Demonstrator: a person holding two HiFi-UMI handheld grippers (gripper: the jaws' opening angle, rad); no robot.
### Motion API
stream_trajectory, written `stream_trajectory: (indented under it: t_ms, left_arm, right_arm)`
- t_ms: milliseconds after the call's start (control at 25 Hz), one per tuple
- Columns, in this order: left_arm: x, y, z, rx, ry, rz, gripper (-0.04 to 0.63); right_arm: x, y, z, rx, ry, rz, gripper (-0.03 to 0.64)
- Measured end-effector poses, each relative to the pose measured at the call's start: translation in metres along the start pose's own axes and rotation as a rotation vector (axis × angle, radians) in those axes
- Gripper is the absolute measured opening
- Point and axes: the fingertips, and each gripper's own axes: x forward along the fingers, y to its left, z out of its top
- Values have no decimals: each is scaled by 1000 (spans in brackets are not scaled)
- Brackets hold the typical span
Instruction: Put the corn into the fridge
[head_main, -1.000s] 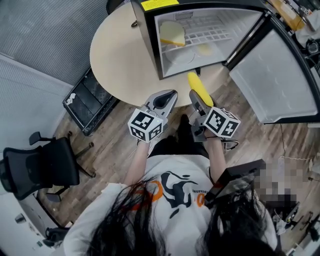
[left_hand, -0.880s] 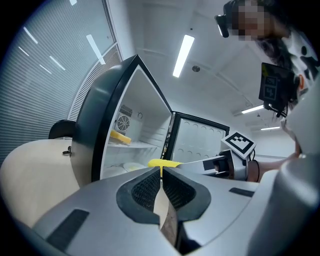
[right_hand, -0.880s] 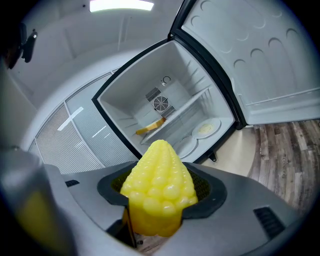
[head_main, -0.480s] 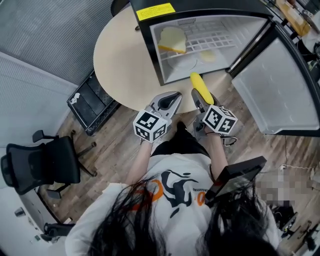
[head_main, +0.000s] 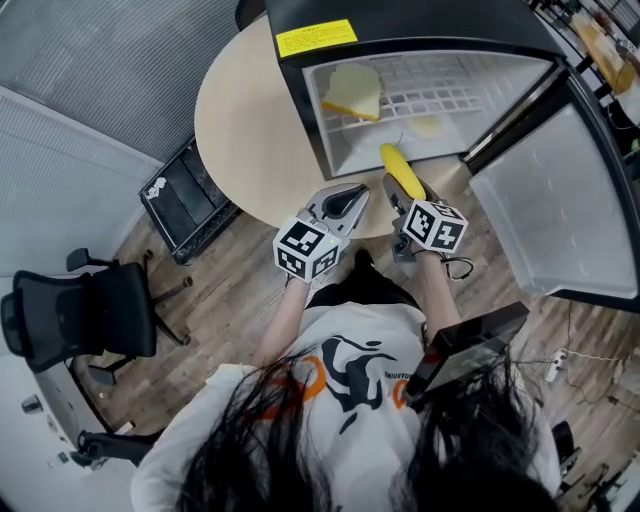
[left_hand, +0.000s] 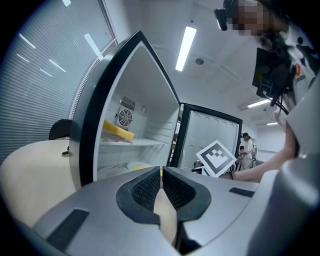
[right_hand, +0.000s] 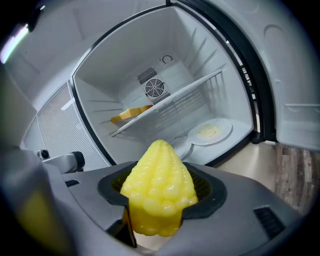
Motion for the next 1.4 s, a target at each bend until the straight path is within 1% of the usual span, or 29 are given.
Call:
stream_trajectory:
  t_ms: [360, 600, 680, 840, 1040, 1280, 1400]
  left_arm:
    - [4, 11, 3, 0, 1, 34, 11]
    - [2, 23, 7, 6, 1, 60, 11]
    - [0, 26, 8, 7, 0, 68, 11]
    - [-6, 33, 6, -2, 2, 87, 11]
    - [-9, 39, 3, -10, 9, 97, 11]
    - [-10, 42, 1, -13, 14, 102, 11]
    - [-10, 43, 1, -13, 16, 102, 11]
  right_arm:
    - [62, -3, 17, -97, 52, 19, 259]
    - [95, -2, 21, -144, 85, -2, 259]
    - [104, -4, 21, -183, 98, -17, 259]
    - [117, -4, 21, -292, 126, -48, 259]
    - [129, -6, 26, -362, 134, -75, 259]
    - [137, -14, 20, -398, 161, -107, 259]
    - [138, -17, 19, -405, 158, -95, 259]
